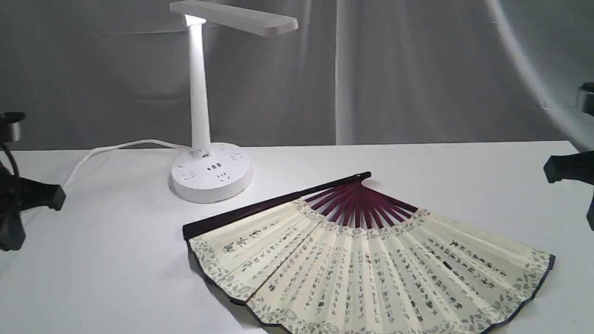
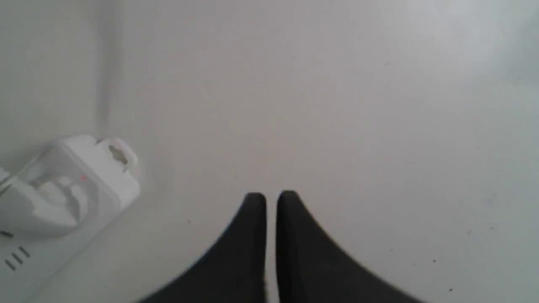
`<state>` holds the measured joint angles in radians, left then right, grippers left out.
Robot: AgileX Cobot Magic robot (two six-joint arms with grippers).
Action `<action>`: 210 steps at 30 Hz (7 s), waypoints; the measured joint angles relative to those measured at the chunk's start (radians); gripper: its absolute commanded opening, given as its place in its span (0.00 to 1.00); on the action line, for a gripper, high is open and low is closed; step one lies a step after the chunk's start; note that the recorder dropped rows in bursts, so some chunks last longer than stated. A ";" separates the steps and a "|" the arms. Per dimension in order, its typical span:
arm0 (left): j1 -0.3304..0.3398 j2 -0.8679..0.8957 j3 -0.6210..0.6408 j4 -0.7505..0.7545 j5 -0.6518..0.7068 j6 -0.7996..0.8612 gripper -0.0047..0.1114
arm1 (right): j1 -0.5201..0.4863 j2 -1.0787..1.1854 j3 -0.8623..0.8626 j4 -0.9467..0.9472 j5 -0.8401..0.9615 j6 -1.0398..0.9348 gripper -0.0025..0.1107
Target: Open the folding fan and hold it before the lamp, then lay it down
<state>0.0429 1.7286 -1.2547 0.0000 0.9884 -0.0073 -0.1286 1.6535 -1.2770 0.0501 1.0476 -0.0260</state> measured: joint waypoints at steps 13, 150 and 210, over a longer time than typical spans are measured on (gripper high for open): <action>0.003 -0.190 0.139 0.014 -0.071 -0.004 0.06 | 0.010 -0.175 0.004 0.079 0.006 -0.071 0.02; -0.040 -1.726 1.250 -0.042 -0.779 0.007 0.06 | 0.129 -1.649 1.274 -0.085 -0.846 0.026 0.02; -0.040 -1.726 1.250 -0.042 -0.779 0.007 0.06 | 0.129 -1.649 1.274 -0.085 -0.846 0.026 0.02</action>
<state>0.0034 0.0023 -0.0043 -0.0418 0.2092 0.0000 0.0000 0.0046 -0.0027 -0.0353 0.2016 0.0000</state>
